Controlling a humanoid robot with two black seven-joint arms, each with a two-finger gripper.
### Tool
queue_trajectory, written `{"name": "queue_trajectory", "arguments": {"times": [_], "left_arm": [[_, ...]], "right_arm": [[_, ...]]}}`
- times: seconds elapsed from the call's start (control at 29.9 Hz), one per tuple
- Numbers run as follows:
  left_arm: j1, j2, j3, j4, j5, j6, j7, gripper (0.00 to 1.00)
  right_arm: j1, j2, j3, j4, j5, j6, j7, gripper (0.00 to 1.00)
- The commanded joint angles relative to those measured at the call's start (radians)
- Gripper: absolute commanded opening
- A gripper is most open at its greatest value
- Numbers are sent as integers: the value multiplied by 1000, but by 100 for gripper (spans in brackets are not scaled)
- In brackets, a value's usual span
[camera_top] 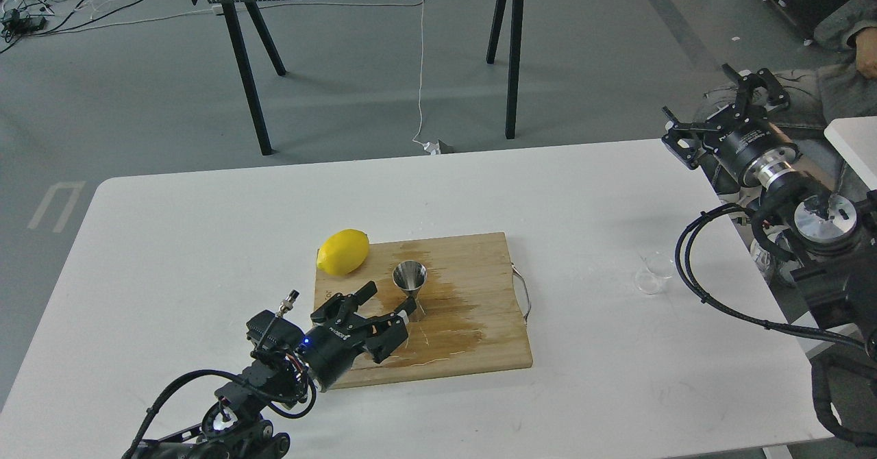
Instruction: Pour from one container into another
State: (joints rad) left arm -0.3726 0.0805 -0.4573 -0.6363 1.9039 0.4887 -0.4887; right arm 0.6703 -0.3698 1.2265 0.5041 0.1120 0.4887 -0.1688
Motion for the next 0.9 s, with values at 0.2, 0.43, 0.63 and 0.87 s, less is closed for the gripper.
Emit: {"name": "queue_trajectory", "arguments": {"times": [0.2, 0.43, 0.63, 0.87], "left_arm": [[72, 261, -11, -229, -149, 0, 0, 91], [55, 511, -49, -390, -488, 0, 0, 91], [23, 600, -136, -419, -652, -167, 0, 94], [3, 631, -398, -404, -801, -882, 0, 95]], "right_arm": [[-5, -12, 5, 1, 3, 0, 2, 99], [-6, -8, 5, 1, 3, 0, 3, 99], [-9, 0, 1, 1, 2, 0, 3, 99], [-12, 2, -7, 19, 2, 0, 6, 99]]}}
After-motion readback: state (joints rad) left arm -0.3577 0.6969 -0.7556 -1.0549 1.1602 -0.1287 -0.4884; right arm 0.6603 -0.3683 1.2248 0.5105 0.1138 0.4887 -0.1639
